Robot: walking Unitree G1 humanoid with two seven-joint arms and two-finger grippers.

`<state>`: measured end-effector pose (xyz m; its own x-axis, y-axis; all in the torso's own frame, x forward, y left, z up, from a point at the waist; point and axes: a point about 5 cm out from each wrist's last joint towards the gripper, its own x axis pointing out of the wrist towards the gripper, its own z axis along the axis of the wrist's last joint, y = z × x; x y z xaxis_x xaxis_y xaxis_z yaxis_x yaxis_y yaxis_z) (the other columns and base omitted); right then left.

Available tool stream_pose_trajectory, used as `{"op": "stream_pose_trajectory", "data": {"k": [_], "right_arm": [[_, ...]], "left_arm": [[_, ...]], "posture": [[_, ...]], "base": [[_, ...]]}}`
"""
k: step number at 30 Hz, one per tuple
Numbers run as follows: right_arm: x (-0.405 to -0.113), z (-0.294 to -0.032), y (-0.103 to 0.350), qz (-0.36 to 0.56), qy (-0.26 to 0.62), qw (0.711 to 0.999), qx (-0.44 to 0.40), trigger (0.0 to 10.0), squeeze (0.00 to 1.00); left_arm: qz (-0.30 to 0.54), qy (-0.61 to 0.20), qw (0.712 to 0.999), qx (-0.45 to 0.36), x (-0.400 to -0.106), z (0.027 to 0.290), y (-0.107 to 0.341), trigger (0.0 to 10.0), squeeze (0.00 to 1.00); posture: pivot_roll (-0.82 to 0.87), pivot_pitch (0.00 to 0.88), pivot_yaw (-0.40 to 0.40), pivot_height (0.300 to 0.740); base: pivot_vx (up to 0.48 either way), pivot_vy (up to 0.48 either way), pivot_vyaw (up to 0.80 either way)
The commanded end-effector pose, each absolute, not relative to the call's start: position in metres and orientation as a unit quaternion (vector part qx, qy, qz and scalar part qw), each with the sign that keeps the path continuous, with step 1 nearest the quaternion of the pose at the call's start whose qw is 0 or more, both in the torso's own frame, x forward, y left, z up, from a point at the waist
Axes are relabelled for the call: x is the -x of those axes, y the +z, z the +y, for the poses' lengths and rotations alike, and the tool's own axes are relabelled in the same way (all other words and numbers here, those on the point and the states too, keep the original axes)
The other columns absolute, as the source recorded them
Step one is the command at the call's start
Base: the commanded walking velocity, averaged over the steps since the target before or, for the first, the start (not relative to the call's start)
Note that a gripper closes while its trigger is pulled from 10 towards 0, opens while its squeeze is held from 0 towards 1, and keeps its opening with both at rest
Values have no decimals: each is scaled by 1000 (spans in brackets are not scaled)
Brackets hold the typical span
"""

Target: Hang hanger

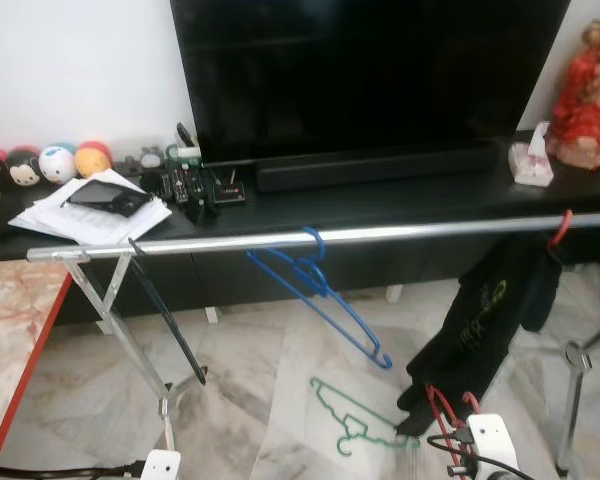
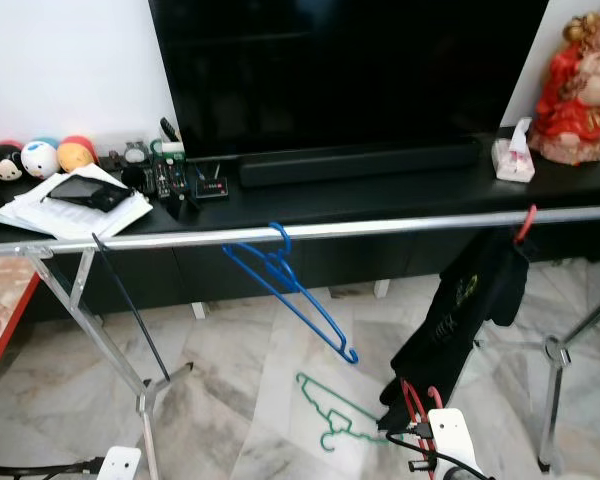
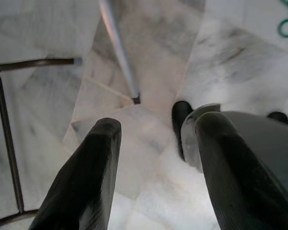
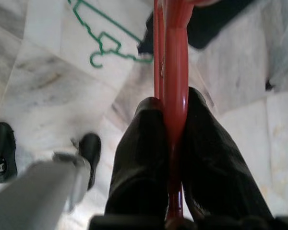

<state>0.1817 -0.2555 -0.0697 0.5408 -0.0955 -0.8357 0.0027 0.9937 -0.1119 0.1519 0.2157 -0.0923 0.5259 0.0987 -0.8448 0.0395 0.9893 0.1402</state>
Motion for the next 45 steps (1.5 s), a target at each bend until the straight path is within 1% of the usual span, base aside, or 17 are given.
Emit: {"op": "stream_pose_trajectory", "data": {"k": [1,8,17,20,21,27,38,40,45], "right_arm": [[-188,-254,-66,464,-25,885,40,10000,0],[-189,-251,-66,459,-17,888,19,10000,0],[-191,-255,-64,432,-70,899,15,10000,0],[-192,-256,-63,413,-88,906,3,10000,0],[-193,-256,-61,397,-94,913,-4,10000,0],[-198,-257,-54,340,-120,933,-7,10000,0],[-201,-257,-49,291,-144,946,-19,10000,0],[-203,-256,-46,269,-146,951,-45,10000,0],[-204,-254,-44,244,-142,957,-59,10000,0]], "left_arm": [[492,16,867,-77,-151,217,-93,10000,0],[491,17,868,-77,-152,217,-92,10000,0],[490,10,868,-76,-153,217,-92,10000,0],[490,9,868,-76,-153,217,-92,10000,0],[490,9,868,-76,-153,217,-92,10000,0],[490,8,868,-77,-154,217,-92,10000,0],[491,3,867,-83,-155,218,-91,10000,0],[490,2,867,-85,-155,218,-91,10000,0],[490,1,867,-88,-155,219,-91,10000,0]], "posture": [[-38,0,-42,740],[-42,0,-42,740],[-53,6,-39,740],[-57,8,-39,740],[-59,12,-38,740],[-71,17,-35,740],[-81,20,-28,740],[-85,20,-25,740],[-87,20,-24,740]], "base": [[277,0,0],[271,0,0],[0,0,0],[0,0,0],[0,0,0],[0,0,0],[0,0,0],[0,0,0],[0,0,0]]}}
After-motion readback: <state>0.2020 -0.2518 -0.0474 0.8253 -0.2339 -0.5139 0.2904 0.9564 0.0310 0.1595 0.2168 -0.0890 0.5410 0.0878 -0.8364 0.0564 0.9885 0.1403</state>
